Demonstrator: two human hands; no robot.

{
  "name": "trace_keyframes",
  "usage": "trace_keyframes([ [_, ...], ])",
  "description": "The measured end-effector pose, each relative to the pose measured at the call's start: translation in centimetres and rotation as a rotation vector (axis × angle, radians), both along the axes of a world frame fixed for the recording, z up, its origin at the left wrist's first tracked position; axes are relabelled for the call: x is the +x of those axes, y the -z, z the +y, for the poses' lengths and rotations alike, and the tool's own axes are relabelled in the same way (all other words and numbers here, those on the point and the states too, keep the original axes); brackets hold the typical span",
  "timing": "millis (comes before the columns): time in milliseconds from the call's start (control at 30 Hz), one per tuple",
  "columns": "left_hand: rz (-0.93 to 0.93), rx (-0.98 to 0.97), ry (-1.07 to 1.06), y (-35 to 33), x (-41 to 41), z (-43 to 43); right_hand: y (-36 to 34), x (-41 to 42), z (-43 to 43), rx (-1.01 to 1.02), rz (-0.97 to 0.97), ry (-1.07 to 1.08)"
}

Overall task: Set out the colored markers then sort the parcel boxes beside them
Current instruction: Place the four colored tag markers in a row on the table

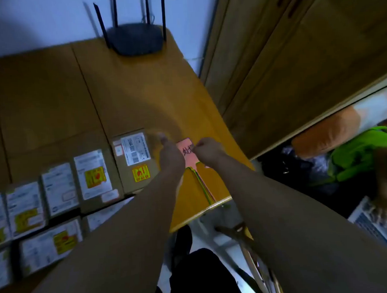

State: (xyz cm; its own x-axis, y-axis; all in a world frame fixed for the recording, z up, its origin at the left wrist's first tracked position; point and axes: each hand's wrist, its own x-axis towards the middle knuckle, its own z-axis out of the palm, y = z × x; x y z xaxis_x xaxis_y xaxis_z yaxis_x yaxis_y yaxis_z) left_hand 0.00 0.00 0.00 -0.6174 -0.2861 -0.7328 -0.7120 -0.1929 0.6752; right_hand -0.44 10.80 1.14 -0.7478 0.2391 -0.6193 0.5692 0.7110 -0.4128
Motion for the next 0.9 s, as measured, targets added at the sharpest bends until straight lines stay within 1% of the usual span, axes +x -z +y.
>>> trace_keyframes([
  [33,0.0,0.034,-0.131,0.4,-0.1,0.4,1.3,-0.3,0.2,-0.055,-0.017,0.068],
  [67,-0.012,0.027,-0.221,1.8,-0.6,0.6,2.6,-0.6,0.4,-0.064,-0.024,0.116],
  [200,-0.126,0.035,-0.326,4.2,-0.9,0.9,6.2,-0.8,0.9,-0.027,-0.076,0.138],
  [300,-0.202,0.186,-0.251,5.4,-1.7,0.6,8.3,-1.4,0.8,-0.05,-0.033,0.233],
  [367,-0.24,0.155,-0.197,5.5,-1.9,0.6,9.0,-1.8,0.4,-0.072,-0.03,0.278],
  [433,-0.234,0.138,-0.149,5.8,-1.9,0.9,9.5,-2.3,0.1,-0.08,-0.058,0.285],
  [533,-0.23,0.16,-0.137,5.9,-1.8,0.9,9.8,-2.6,0.2,-0.109,-0.101,0.287],
  [600,-0.215,0.196,-0.117,5.9,-1.7,0.6,9.6,-2.6,0.1,-0.165,-0.069,0.293],
  [667,-0.183,0.264,-0.094,5.5,-1.8,0.5,9.3,-2.5,0.0,-0.216,0.001,0.3],
  [700,-0.167,0.263,-0.076,5.1,-1.9,0.4,9.0,-2.4,-0.1,-0.25,0.038,0.313],
  [733,-0.133,0.22,-0.056,4.5,-2.0,0.3,8.6,-2.5,-0.1,-0.299,0.073,0.339],
  [833,0.06,-0.046,-0.043,2.6,-2.2,-0.8,6.1,-3.5,-0.8,-0.48,0.158,0.424],
  [900,0.153,-0.151,-0.033,0.2,-2.6,-2.4,3.5,-4.6,-1.9,-0.601,0.204,0.417],
])
